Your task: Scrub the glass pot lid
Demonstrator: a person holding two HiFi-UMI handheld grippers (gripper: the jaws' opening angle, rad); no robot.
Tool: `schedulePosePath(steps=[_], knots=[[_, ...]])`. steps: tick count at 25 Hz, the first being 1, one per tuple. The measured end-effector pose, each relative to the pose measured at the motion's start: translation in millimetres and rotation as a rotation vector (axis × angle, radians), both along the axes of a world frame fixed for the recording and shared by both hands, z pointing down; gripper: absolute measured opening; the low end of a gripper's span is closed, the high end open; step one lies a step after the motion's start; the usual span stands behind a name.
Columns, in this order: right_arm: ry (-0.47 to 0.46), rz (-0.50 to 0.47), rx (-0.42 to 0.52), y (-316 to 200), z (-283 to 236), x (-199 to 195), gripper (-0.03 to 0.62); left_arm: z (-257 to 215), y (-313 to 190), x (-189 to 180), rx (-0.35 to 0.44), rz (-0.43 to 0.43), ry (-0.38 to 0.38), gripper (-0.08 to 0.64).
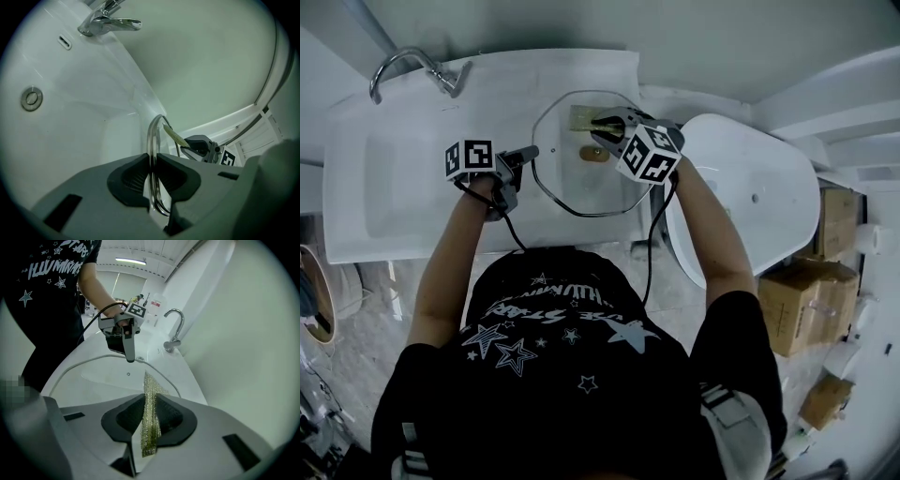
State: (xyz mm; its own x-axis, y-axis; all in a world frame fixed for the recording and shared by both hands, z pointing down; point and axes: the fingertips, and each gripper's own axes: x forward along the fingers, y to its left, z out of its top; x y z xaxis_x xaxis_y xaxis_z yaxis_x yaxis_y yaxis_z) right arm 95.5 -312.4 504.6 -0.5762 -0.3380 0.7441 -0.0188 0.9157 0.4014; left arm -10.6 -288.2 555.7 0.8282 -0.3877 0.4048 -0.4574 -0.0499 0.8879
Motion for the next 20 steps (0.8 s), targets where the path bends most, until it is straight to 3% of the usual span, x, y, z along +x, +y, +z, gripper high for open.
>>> schedulePosePath(steps=[9,20], knots=[[0.044,-0.070,0.024,-22,14,5,0.071,1,2,2,-0.010,0.018,-0.009,0.058],[0.012,0.006,-0.045,-25,30,18,0.074,1,2,0,-0.011,-0.010,-0.001,0.058]])
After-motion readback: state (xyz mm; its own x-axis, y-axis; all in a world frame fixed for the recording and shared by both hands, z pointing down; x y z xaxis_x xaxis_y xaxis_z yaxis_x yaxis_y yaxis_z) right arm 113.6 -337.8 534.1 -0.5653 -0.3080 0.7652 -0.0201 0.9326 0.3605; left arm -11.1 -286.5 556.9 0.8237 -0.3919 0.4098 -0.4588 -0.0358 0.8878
